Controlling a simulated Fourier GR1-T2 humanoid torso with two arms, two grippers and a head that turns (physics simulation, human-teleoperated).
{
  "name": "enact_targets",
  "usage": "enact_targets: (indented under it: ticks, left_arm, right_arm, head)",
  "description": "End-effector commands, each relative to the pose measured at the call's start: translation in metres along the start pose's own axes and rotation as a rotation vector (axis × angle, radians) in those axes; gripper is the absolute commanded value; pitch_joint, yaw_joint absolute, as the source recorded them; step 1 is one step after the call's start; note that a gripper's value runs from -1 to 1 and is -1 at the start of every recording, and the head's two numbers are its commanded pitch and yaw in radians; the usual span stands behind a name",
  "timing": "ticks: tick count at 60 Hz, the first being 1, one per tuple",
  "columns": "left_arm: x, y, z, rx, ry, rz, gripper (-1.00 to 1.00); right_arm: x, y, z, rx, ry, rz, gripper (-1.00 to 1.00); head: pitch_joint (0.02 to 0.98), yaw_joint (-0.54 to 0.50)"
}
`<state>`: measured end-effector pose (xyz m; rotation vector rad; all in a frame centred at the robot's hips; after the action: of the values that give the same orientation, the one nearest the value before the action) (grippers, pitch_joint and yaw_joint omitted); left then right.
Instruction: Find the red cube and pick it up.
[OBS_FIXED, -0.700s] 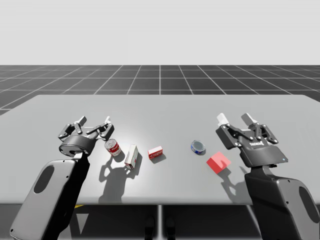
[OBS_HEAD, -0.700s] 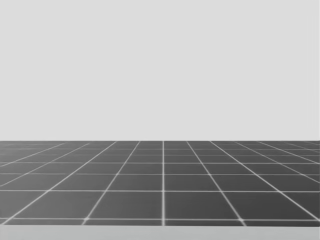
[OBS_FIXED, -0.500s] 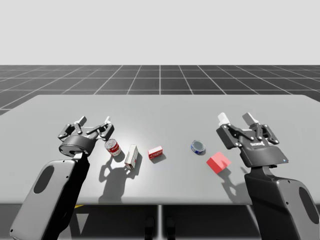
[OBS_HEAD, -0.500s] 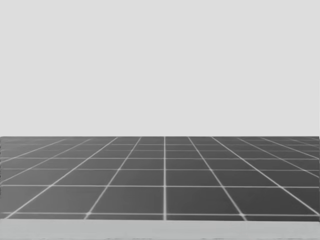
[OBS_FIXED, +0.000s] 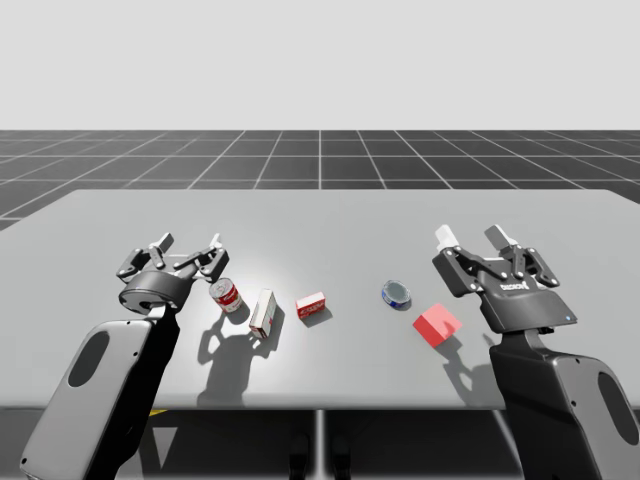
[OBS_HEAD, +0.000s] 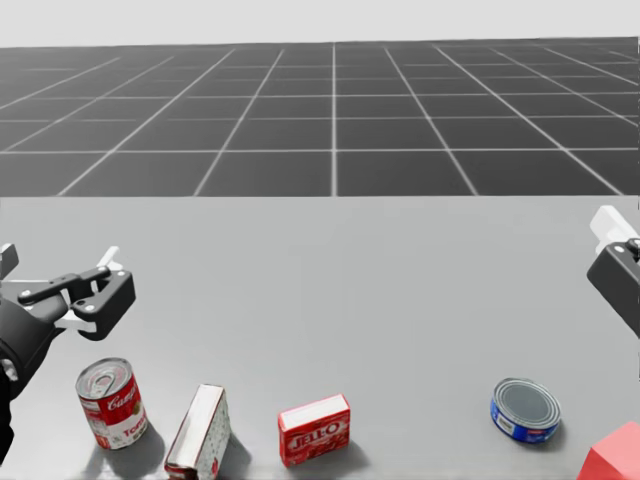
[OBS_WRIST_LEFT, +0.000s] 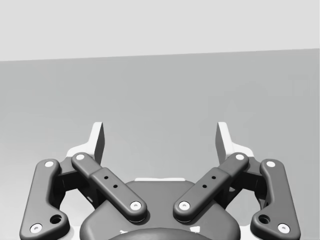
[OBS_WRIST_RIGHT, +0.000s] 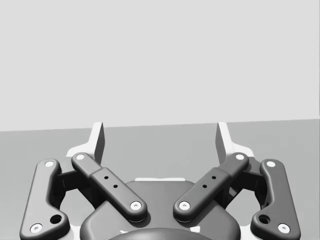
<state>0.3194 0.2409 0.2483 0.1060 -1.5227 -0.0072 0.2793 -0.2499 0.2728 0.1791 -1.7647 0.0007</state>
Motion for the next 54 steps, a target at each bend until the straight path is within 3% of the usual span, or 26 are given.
enact_targets:
  ticks: [1,11,28,40,46,51,53,54]
  left_arm:
    - [-0.0007,0.0001,-0.0001,0.001,0.000,-0.007,-1.00]
    - [-0.0009,0.0000,-0.0004,0.001,0.000,-0.009,-1.00]
    - [-0.0001,-0.0011,-0.0009,-0.012,-0.002,-0.005,-1.00]
    - [0.0001,-0.0038,-0.0010,-0.020,-0.003,-0.003,-1.00]
    - [-0.0004,-0.0045,-0.0011,-0.022,-0.003,-0.005,-1.00]
    - [-0.0009,-0.0048,-0.0011,-0.021,0.000,-0.002,-1.00]
    - [-0.0010,-0.0048,-0.0009,-0.020,0.000,-0.002,-1.00]
    - [-0.0010,-0.0049,-0.0006,-0.020,0.001,-0.002,-1.00]
  right_arm:
    - [0.0001,-0.0007,0.0000,-0.001,0.004,0.000,-1.00]
    - [-0.0003,-0.0002,0.0000,-0.001,0.008,0.000,-1.00]
    - [-0.0015,-0.0001,-0.0008,-0.003,0.013,0.004,-1.00]
    - [-0.0028,0.0012,-0.0010,-0.002,0.016,0.010,-1.00]
    - [-0.0027,0.0010,-0.0010,0.001,0.019,-0.006,-1.00]
    - [0.0016,0.0045,0.0029,0.042,0.027,-0.051,-1.00]
    - [0.0026,0.0054,0.0046,0.049,0.023,-0.053,-1.00]
    - [0.0025,0.0067,0.0048,0.028,0.026,-0.035,-1.00]
  head:
    - [0.629,0.03]
    - [0.714,0.00]
    - [0.828,-0.27]
    - [0.889,-0.40]
    - [0.887,-0.42]
    - [0.868,-0.41]
    - [0.866,-0.41]
    - [0.864,-0.41]
